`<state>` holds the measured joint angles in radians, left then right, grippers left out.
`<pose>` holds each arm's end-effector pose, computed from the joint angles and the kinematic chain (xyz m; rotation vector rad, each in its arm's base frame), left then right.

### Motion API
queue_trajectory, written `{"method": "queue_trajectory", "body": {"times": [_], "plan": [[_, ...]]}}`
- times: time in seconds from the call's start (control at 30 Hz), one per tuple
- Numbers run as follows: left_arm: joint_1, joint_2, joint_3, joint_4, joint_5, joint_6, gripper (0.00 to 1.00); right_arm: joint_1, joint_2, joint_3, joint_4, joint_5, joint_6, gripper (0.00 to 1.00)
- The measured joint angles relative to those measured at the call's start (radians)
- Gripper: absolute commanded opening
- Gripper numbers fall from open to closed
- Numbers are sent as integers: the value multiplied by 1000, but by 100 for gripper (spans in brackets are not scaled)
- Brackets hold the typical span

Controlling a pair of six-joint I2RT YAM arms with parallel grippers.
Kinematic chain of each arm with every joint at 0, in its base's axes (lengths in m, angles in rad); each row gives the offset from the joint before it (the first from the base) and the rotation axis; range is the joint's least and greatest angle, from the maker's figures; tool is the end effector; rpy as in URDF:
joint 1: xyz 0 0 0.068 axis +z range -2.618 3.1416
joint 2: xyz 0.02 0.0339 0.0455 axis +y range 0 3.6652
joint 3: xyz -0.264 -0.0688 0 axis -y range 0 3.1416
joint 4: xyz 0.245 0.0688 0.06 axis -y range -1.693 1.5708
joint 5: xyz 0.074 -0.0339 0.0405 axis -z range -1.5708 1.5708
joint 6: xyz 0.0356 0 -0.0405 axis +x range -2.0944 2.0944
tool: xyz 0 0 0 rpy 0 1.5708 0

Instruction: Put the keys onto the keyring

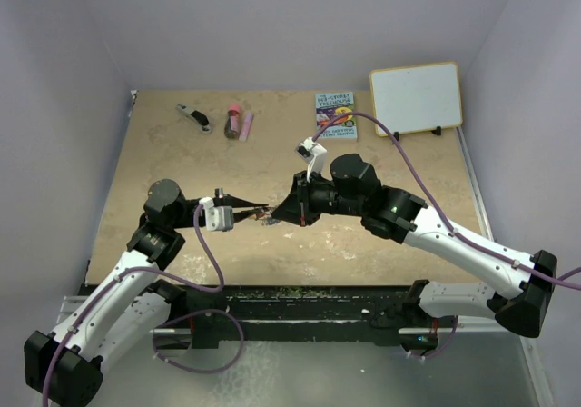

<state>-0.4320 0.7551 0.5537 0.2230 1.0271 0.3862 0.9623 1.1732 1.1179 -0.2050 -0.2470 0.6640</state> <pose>0.1436 -0.0998 0.3062 1.3009 0.9662 -0.8245 0.1475 0.2270 0.3753 -0.4964 1.9918 1.3152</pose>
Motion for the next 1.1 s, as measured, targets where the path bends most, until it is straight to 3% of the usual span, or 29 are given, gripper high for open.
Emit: {"method": "queue_trajectory", "body": {"times": [1.1], "plan": [[0,0,0,10,-14,0,4,2,19,17,15,-2,26,0]]}}
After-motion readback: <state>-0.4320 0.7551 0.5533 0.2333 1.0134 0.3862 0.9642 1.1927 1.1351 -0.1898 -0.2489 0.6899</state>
